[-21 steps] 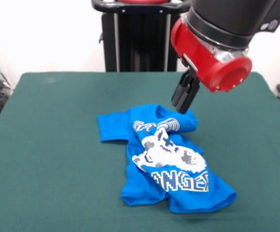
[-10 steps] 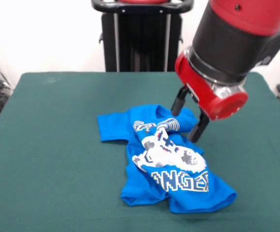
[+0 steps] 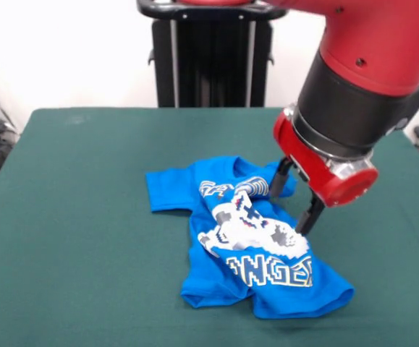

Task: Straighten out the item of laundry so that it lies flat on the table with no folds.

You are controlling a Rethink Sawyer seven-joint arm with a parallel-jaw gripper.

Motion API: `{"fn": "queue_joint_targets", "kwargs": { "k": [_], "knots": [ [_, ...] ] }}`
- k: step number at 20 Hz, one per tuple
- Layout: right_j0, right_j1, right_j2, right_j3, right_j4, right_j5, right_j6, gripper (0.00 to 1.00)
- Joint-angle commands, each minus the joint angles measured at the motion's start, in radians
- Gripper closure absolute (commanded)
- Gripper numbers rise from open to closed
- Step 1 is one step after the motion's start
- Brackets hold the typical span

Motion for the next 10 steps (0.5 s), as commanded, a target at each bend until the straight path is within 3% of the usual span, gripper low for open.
{"fn": "queue_joint_targets", "kwargs": {
  "k": [1,10],
  "knots": [
    [0.035,0.037,0.073,0.141,0.061,-0.06,-0.077,0.0],
    [0.027,-0.009,0.076,0.224,0.117,-0.035,-0.164,0.0]
  ]
}}
